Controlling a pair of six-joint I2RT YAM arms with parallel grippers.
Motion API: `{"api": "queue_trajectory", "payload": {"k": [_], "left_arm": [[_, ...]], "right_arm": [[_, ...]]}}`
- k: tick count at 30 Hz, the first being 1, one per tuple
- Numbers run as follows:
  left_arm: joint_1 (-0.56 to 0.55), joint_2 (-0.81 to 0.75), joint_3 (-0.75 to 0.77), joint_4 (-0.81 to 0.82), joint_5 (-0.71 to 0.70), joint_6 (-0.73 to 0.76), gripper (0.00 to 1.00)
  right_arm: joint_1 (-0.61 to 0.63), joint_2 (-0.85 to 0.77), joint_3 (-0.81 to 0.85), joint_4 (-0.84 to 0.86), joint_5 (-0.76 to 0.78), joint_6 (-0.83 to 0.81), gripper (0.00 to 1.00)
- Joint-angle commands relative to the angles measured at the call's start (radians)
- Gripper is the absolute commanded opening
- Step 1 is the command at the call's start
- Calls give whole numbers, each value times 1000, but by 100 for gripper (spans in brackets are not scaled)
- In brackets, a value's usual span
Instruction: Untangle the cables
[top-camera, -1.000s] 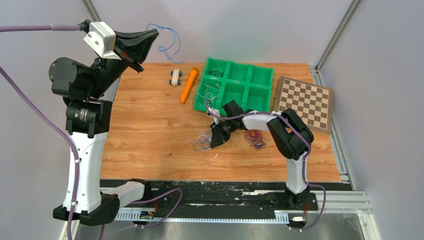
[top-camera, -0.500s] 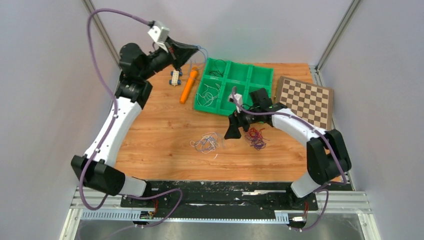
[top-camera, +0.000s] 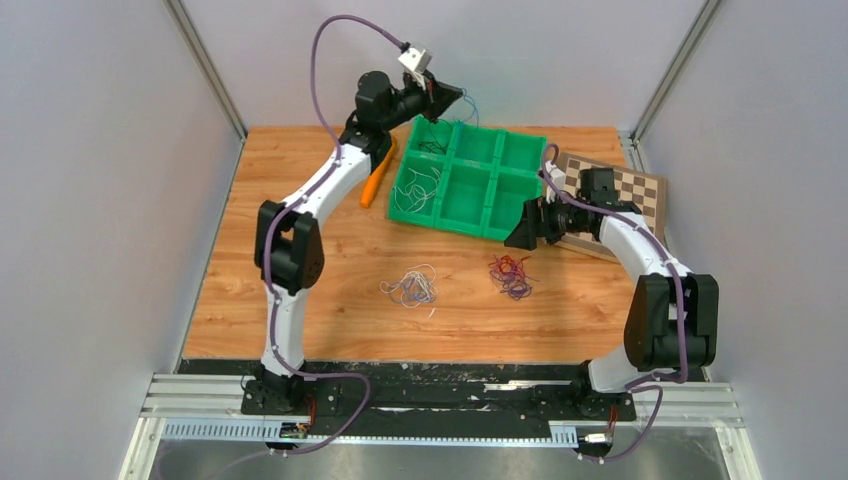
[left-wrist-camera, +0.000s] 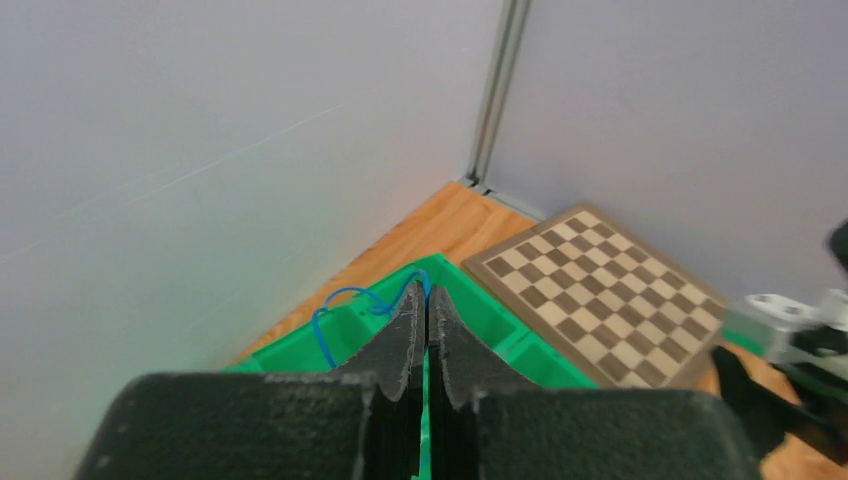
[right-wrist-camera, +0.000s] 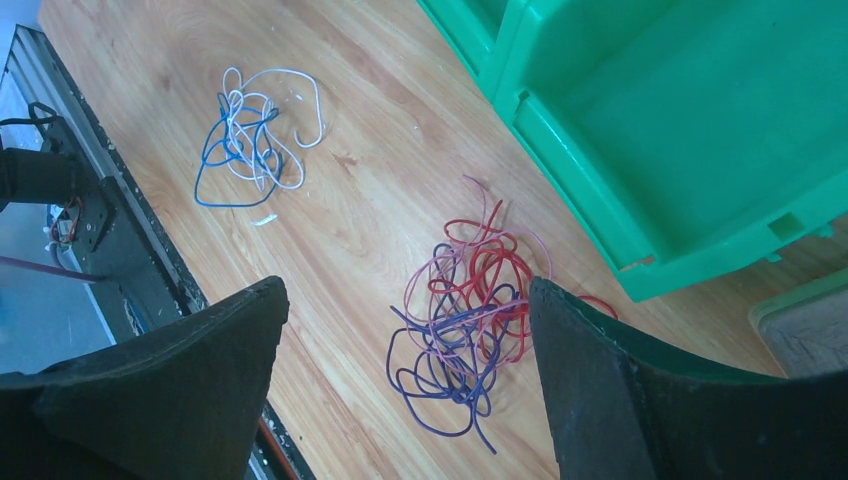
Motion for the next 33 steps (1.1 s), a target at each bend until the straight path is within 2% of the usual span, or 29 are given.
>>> {"api": "queue_trajectory", "payload": {"k": [1,4,8,13,15,16,17,18,19,21,24,25,26,27,30,33], "left_arm": [[-22,173,214,59,-67,70,0],[-23,323,345,62,-84,119,0],[-25,448,442,88,-84,164,0],[-34,493,421,91,-44,204,0],[-38,470,368,76,-30,223,9],[-37,456,340,76,-31,222,25],[-35,406,275,79,-26,213,35],[-30,376,239,80,-15,208,52],[-25,296,159,77,21,200,63],[12,135,16,60,76,177,70],[79,-109,-234,68,197,117,72],[114,-240,-366,55,263,102,72],[133,-368,-429,0,293,120,72],[162,-429,-550,-43,345,146,72],[195,-737,-829,-352,389,404,73],[208,-965,-1029,-543,395,559,76]], "right_arm": [[-8,-9,38,-6,-43,17,89],[-8,9,45,-7,-42,21,89],[-8,40,66,-13,-32,8,89],[-9,98,97,-26,-37,-5,89],[-9,122,115,-30,-49,-8,89],[-9,132,125,-31,-58,-10,88],[-9,143,137,-34,-66,-11,88],[-9,153,148,-38,-74,-11,87],[-7,162,158,-40,-82,-14,86],[29,168,172,-43,-82,-25,84],[120,162,163,-35,-67,-33,82],[155,161,154,-25,-63,-25,82],[190,165,144,-13,-64,-15,80],[228,167,132,8,-63,-4,80],[363,197,123,66,-22,22,79],[490,283,161,81,35,24,78]]}}
